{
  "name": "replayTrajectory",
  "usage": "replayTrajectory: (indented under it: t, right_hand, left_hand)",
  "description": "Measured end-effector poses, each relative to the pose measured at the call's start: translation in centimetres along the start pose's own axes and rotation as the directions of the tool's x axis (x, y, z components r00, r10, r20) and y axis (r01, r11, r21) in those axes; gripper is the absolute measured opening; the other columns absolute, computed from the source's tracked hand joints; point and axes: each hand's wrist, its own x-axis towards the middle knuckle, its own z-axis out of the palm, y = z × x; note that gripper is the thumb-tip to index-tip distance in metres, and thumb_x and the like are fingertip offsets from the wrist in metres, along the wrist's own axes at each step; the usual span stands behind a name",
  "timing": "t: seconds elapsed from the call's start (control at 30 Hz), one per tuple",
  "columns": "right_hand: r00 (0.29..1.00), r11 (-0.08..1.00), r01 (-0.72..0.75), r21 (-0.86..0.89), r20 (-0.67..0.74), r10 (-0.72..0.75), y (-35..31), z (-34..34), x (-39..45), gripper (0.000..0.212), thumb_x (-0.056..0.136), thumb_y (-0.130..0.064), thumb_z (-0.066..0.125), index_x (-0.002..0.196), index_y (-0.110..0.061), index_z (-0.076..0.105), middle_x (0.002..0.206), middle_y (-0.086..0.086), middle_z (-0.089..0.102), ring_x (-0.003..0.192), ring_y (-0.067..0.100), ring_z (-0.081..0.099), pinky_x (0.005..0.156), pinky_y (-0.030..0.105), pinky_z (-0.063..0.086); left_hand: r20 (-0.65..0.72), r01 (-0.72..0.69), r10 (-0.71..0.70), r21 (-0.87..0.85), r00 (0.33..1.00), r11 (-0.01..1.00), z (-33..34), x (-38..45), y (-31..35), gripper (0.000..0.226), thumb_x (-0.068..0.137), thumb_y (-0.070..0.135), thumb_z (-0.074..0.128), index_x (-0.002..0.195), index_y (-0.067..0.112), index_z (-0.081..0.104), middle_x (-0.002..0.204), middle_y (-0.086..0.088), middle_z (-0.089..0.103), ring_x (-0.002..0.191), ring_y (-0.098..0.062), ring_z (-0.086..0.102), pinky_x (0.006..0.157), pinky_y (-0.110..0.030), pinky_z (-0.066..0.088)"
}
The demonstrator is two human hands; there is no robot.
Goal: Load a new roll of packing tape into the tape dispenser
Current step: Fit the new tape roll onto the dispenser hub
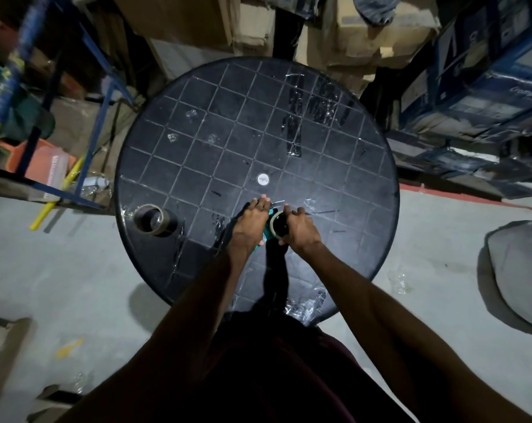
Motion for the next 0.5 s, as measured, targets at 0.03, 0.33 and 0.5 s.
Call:
replayTrajectory:
  t: [0.03,0.33,0.5]
  right_hand:
    - [1.0,1.0,-0.014,0.017,-0.009,0.014,-0.1,0.1,-0.1,0.104,0.071,-0.022,0.09,0.154,-0.013,0.027,0.138,0.021,0.045,0.116,0.04,0.059,0.094,0.048,0.053]
    - [0.999,0.998,-0.043,0.041,0.027,0.042,0.9,-0.1,-0.5,0.108,0.072,-0.035,0.089,0.155,-0.016,0.022,0.146,0.022,0.039,0.12,0.043,0.057,0.095,0.048,0.051]
    - [0.992,0.993,0.096,-0.068,0.091,-0.089,2.0,-0.2,0.0,0.111,0.07,-0.013,0.086,0.159,-0.03,0.021,0.146,0.014,0.036,0.119,0.039,0.057,0.097,0.047,0.052]
  left_hand:
    - [0.005,-0.002,0.002,0.004,1.0,1.0,0.0,0.1,0.0,0.129,0.06,0.018,0.094,0.158,0.007,0.011,0.167,-0.011,0.01,0.153,-0.031,0.013,0.122,-0.037,0.018]
    - [0.019,-0.013,0.014,-0.04,1.0,0.999,-0.9,0.3,-1.0,0.13,0.052,0.026,0.093,0.158,0.015,0.018,0.166,-0.006,0.019,0.147,-0.028,0.031,0.119,-0.042,0.033]
    - [0.008,0.001,-0.001,-0.01,1.0,1.0,-0.3,1.1,-0.8,0.13,0.042,0.026,0.094,0.153,0.016,0.026,0.159,-0.008,0.031,0.136,-0.031,0.044,0.107,-0.044,0.047]
